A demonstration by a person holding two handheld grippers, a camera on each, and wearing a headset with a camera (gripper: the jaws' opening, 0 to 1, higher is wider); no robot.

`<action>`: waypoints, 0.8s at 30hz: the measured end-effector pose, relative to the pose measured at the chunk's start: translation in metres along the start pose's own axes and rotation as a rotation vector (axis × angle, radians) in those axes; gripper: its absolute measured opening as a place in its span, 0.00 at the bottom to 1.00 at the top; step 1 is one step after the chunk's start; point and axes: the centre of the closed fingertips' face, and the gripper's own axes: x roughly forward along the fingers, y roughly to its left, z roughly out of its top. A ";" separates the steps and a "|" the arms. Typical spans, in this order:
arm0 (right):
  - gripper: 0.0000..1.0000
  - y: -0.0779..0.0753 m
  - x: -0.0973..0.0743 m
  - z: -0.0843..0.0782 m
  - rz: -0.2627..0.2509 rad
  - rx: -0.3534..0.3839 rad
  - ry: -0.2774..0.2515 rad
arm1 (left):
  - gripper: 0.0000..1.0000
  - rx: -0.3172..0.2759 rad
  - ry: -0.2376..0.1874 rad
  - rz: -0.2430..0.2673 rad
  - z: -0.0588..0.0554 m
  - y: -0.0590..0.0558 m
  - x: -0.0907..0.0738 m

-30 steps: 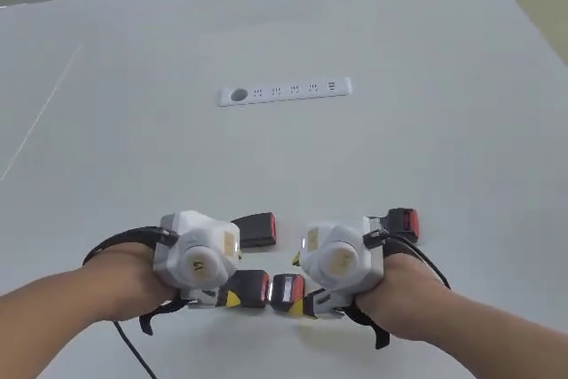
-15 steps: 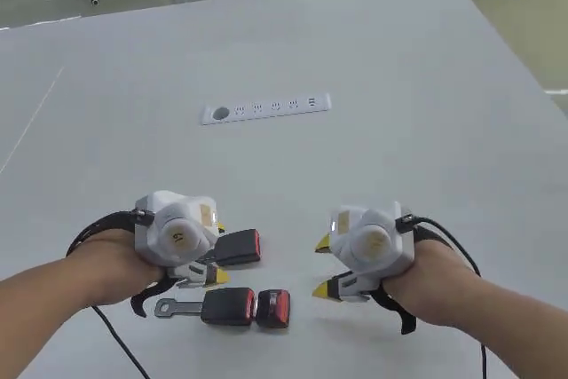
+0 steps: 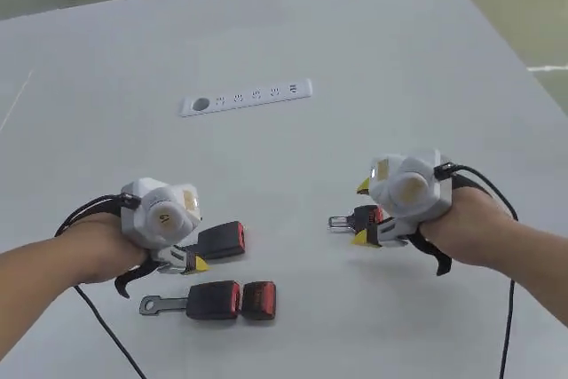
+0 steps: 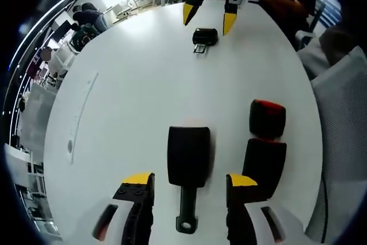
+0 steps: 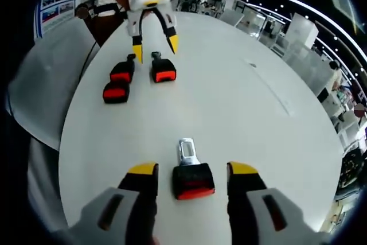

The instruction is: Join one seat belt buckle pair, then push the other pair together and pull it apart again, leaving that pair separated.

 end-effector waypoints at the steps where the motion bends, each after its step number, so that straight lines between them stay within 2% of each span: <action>1: 0.49 -0.003 0.000 -0.002 -0.003 0.000 0.002 | 0.53 0.000 0.003 -0.001 -0.001 0.001 0.002; 4: 0.50 -0.008 0.001 -0.008 0.007 0.024 -0.004 | 0.54 -0.007 0.011 -0.017 -0.003 -0.001 0.004; 7: 0.51 -0.007 0.006 -0.014 0.021 0.018 0.010 | 0.53 0.004 0.035 -0.029 -0.008 -0.003 0.009; 12: 0.49 -0.006 0.013 -0.020 0.051 0.020 0.016 | 0.52 0.006 0.037 -0.031 -0.008 0.000 0.012; 15: 0.43 0.001 0.016 -0.024 0.111 0.028 0.021 | 0.51 0.016 0.043 -0.037 -0.006 0.000 0.016; 19: 0.41 0.002 0.018 -0.023 0.118 0.022 0.016 | 0.49 0.045 0.057 -0.060 -0.006 -0.005 0.024; 20: 0.40 0.005 0.020 -0.023 0.135 0.012 0.021 | 0.47 0.051 0.063 -0.064 -0.007 -0.006 0.025; 21: 0.38 0.008 0.022 -0.025 0.153 0.003 0.032 | 0.45 0.069 0.062 -0.090 -0.006 -0.009 0.025; 22: 0.36 0.011 0.023 -0.031 0.174 -0.032 0.069 | 0.44 0.069 0.057 -0.076 -0.004 -0.005 0.025; 23: 0.36 0.007 0.025 -0.021 0.160 0.009 0.011 | 0.44 0.070 0.053 -0.071 -0.001 -0.004 0.025; 24: 0.36 0.007 0.024 -0.025 0.174 0.010 0.041 | 0.41 0.061 0.047 -0.056 0.001 0.000 0.027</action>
